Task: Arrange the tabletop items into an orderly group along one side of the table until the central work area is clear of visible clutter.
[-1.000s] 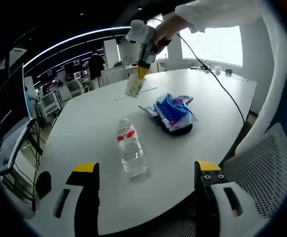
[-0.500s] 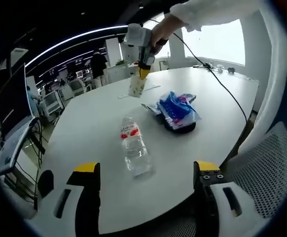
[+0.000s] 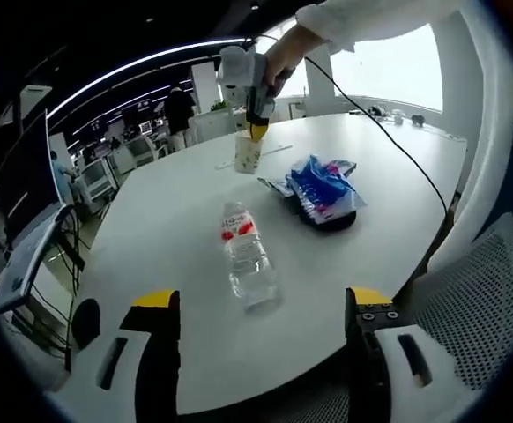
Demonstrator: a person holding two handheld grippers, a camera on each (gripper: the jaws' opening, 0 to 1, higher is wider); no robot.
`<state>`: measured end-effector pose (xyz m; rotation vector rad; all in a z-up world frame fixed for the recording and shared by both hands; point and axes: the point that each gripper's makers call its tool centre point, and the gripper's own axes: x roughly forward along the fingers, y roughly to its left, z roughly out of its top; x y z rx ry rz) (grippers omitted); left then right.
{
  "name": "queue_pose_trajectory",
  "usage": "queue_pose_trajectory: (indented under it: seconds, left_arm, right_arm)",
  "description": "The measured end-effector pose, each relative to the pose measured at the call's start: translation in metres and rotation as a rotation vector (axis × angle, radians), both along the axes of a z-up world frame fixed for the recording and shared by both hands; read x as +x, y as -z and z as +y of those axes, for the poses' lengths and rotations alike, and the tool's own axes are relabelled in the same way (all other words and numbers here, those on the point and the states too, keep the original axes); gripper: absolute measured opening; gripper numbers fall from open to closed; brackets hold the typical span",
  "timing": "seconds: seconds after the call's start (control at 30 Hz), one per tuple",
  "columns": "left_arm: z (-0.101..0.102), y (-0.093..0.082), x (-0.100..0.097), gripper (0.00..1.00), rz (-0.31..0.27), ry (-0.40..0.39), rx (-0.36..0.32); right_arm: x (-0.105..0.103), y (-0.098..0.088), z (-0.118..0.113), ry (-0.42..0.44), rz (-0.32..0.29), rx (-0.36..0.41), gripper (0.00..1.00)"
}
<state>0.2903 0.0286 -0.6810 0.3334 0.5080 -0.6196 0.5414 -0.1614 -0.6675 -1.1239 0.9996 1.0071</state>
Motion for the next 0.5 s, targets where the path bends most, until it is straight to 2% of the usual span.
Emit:
queue_pose_trajectory:
  seconds: [0.1, 0.23, 0.5]
  left_arm:
    - [0.001, -0.001, 0.001, 0.77, -0.001, -0.008, -0.001]
    - [0.002, 0.000, 0.001, 0.77, 0.001, -0.008, 0.001]
    - [0.003, 0.000, 0.002, 0.76, 0.000, -0.017, 0.005]
  right_arm:
    - [0.003, 0.003, 0.000, -0.023, -0.002, -0.023, 0.00]
    - [0.006, 0.009, -0.002, -0.090, -0.010, -0.104, 0.00]
    - [0.008, 0.020, 0.000, -0.118, -0.004, -0.146, 0.00]
